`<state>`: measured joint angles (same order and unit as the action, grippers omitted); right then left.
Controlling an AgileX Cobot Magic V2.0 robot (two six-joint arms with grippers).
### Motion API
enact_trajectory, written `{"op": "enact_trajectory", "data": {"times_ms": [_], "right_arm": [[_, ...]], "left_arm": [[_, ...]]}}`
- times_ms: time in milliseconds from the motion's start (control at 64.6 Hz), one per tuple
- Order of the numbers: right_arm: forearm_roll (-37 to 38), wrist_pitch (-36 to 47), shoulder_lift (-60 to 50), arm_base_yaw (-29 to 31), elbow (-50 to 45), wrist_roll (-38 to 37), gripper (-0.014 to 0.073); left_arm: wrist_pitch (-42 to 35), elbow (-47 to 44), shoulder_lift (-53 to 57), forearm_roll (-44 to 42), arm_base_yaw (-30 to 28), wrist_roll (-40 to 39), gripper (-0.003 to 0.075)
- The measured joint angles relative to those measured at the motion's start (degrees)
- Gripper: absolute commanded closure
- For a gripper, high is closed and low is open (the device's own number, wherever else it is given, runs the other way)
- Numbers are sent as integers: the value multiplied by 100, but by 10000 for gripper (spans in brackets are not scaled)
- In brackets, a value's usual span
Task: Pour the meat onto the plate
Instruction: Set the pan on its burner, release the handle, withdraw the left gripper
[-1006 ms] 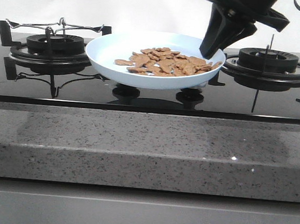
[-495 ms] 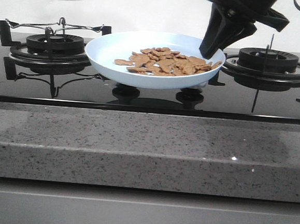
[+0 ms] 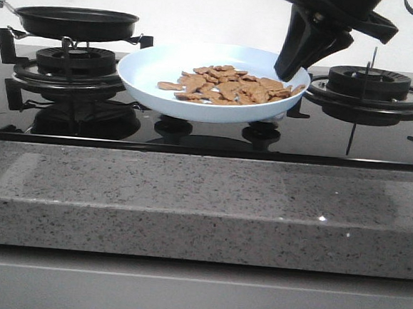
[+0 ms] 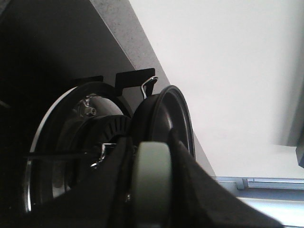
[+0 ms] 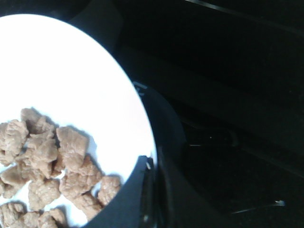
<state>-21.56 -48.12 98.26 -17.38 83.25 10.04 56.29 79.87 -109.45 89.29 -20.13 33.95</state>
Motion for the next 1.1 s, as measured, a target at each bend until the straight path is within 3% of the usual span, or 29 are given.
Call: {"op": "enact_trajectory", "data": {"times_ms": [294,340,573,665,867,1099], "right_arm": [[0,0,0,0,0,0,655],[0,0,0,0,0,0,655],[0,0,0,0,0,0,655],[0,0,0,0,0,0,655],[0,0,0,0,0,0,655],[0,0,0,0,0,0,655]], "left_arm": [[47,0,0,-285,0,-25,225],[127,0,0,-309,0,-25,196],[469,33,0,-809,0,-25,196],[693,33,0,-978,0,-25,223],[1028,33,12,-1289,0,-25,366],[1122,33,182,-1555,0,-25,717]]}}
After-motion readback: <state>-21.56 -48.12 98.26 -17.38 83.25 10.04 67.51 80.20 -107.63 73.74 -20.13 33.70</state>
